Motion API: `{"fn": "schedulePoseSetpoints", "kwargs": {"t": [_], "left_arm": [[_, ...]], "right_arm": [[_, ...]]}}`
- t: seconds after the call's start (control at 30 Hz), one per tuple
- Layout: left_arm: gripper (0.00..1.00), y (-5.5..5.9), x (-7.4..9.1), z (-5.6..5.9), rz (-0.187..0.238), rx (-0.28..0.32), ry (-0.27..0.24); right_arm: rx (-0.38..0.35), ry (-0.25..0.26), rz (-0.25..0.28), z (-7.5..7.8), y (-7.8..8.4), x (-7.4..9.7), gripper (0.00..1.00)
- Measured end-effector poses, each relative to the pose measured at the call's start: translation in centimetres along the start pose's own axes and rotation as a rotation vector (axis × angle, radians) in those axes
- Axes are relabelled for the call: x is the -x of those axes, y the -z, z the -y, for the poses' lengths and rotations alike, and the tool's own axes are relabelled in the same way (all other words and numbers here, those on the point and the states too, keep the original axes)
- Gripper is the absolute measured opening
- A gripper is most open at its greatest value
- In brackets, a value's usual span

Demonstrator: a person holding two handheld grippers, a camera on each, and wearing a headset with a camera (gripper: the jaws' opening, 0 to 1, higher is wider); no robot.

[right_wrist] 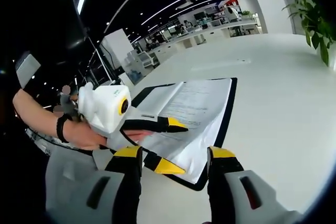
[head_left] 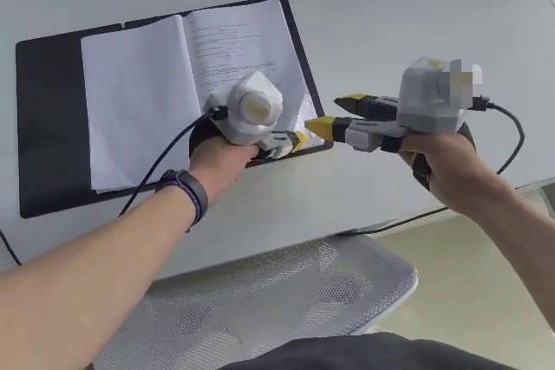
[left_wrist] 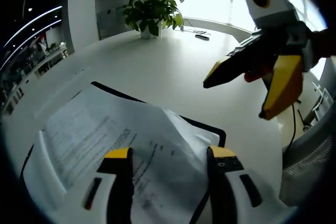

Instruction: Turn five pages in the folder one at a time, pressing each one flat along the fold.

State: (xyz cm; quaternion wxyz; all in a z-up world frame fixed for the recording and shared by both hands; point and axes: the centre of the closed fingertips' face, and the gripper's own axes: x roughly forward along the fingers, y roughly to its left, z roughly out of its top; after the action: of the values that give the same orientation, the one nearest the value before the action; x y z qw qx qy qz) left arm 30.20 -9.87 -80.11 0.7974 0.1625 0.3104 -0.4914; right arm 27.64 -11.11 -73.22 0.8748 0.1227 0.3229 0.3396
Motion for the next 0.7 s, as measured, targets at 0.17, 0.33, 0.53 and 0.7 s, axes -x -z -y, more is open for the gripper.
{"fn": "schedulePoseSetpoints", "kwargs": {"t": [0.17, 0.33, 0.53, 0.7], "left_arm": [[0.57, 0.0, 0.0, 0.0, 0.001, 0.001, 0.000], [0.57, 0.0, -0.1, 0.0, 0.000, 0.000, 0.000], [0.57, 0.0, -0.1, -0.1, -0.001, 0.000, -0.001], [0.57, 0.0, -0.1, -0.2, 0.001, 0.001, -0.001]], "right_arm": [[-0.005, -0.028, -0.004, 0.2, -0.5, -1.6, 0.46], [-0.007, -0.048, -0.021, 0.5, -0.7, -2.8, 0.45], [-0.012, -0.058, -0.038, 1.0, -0.5, -3.5, 0.45], [-0.036, -0.066, -0.040, 1.4, -0.5, -4.0, 0.44]]}}
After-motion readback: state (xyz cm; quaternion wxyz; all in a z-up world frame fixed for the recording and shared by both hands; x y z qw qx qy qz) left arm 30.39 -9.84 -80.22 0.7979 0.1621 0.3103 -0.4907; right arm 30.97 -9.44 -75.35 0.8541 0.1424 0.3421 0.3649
